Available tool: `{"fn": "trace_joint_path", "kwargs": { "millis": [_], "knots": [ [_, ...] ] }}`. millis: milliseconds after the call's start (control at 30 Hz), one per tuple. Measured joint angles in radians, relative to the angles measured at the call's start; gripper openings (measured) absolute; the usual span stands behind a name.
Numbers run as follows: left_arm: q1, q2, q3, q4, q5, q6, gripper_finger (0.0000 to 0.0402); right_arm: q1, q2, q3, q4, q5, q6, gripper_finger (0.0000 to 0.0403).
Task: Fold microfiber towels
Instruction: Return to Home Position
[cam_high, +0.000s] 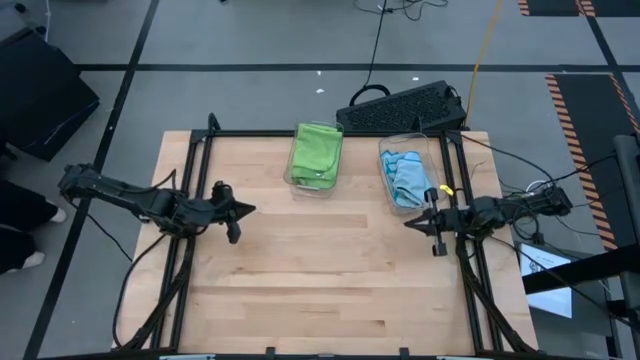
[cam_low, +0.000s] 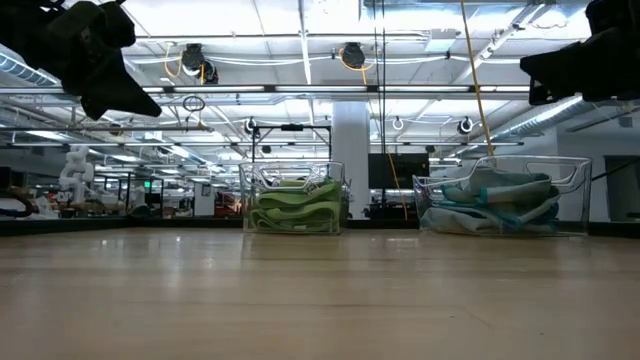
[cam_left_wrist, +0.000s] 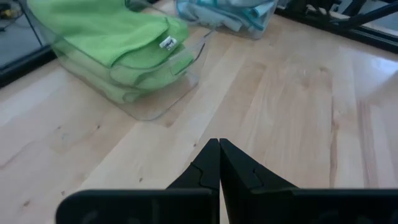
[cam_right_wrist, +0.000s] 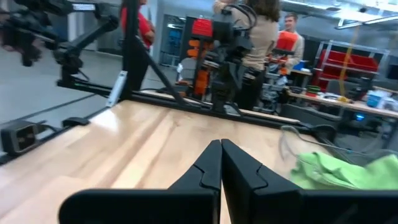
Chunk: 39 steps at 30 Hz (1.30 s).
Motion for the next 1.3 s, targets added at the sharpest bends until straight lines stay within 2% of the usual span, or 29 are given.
{"fn": "trace_joint_path", "kwargs": {
  "millis": [167, 300, 467, 667, 800, 1033, 1300],
  "knots": [
    [-0.012, -0.08, 0.0, 0.0, -0.001, 0.082, 0.0005, -0.058, 0.001, 0.0, 0.005, 0.0, 0.004, 0.0],
    [-0.039, -0.166, 0.0, 0.003, -0.045, 0.159, 0.0005, -0.074, 0.002, 0.0, 0.008, 0.001, 0.001, 0.0],
    [-0.054, -0.258, -0.01, 0.019, -0.059, 0.269, 0.0005, -0.077, 0.004, 0.0, 0.01, 0.004, -0.08, 0.0],
    [-0.053, -0.407, -0.166, 0.196, -0.036, 0.313, 0.0005, -0.077, 0.004, 0.0, 0.031, 0.008, -0.06, 0.0],
    [-0.053, -0.485, -0.254, 0.3, 0.02, 0.329, 0.0005, -0.077, 0.004, 0.0, 0.04, 0.005, -0.034, 0.0],
    [-0.053, -0.594, -0.363, 0.344, 0.106, 0.345, 0.0005, -0.077, 0.004, 0.0, 0.048, 0.006, -0.007, 0.0],
    [-0.015, -0.602, -0.402, 0.45, 0.136, 0.449, 0.0005, -0.077, 0.004, 0.0, 0.047, 0.004, 0.105, 0.0]
  ]
}}
